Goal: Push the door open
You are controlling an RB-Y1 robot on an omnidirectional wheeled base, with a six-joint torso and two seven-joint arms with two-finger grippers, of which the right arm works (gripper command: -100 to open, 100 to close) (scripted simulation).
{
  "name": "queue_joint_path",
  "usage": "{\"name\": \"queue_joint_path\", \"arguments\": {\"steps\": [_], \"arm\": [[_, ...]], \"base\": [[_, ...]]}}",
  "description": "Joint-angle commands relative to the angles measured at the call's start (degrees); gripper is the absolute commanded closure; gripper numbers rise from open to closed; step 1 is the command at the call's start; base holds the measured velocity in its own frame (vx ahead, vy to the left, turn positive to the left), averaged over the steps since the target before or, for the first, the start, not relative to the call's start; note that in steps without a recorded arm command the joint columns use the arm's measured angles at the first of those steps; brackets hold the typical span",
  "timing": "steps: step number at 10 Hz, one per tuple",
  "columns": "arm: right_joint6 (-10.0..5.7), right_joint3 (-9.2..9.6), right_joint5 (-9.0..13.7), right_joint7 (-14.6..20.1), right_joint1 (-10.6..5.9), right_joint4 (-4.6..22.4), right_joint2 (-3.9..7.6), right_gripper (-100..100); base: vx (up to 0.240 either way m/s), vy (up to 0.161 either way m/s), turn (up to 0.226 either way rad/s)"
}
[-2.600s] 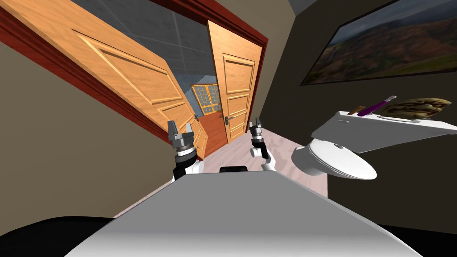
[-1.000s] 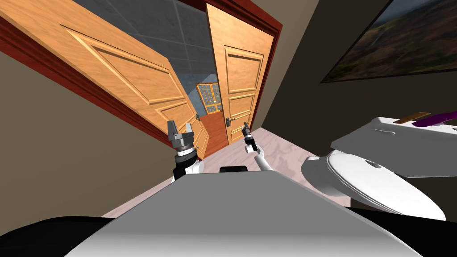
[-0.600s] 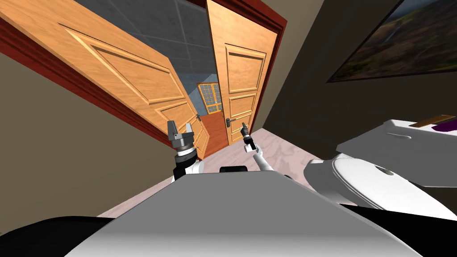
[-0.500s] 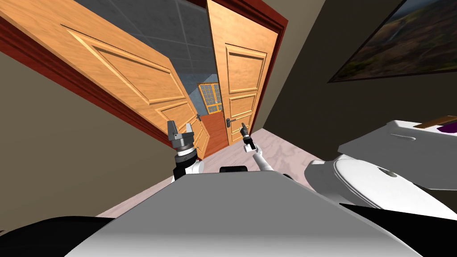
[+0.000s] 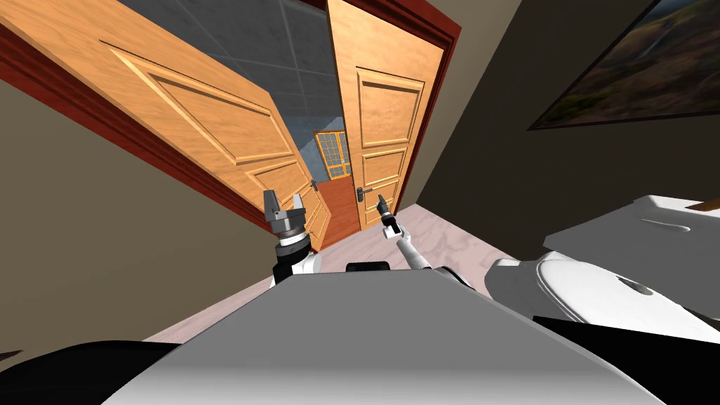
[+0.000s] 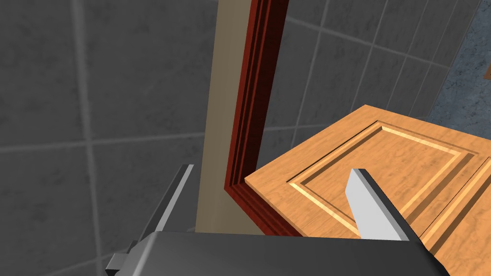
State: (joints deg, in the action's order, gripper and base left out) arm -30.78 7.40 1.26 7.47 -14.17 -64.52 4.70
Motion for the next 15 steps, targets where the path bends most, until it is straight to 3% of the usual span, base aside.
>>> {"name": "queue_joint_path", "arguments": {"steps": [1,2,3,5,6,9,10,15], "arm": [[-0.10,0.17,-0.2,0.1,-0.62,1.9,-0.23,-100],[0.07,0.38,-0.3,0.3,-1.89,3.9,-0.26,-100],[0.07,0.38,-0.3,0.3,-1.89,4.2,-0.26,-100],[0.40,0.77,-0.7,0.9,-4.30,7.9,-0.37,-100],[0.40,0.77,-0.7,0.9,-4.30,8.5,-0.37,-100],[0.86,1.32,-1.1,1.7,-7.69,14.0,-0.58,-100],[0.86,1.32,-1.1,1.7,-7.69,14.5,-0.58,-100],[1.49,2.07,-1.8,2.7,-12.31,22.7,-0.99,-100]], "base": [[0.054,-0.041,0.034],[0.048,-0.035,0.037],[0.038,-0.028,0.031],[0.054,-0.034,0.068],[0.052,-0.041,0.026],[0.062,-0.052,0.067],[0.061,-0.039,0.022],[0.068,-0.055,0.058]]}}
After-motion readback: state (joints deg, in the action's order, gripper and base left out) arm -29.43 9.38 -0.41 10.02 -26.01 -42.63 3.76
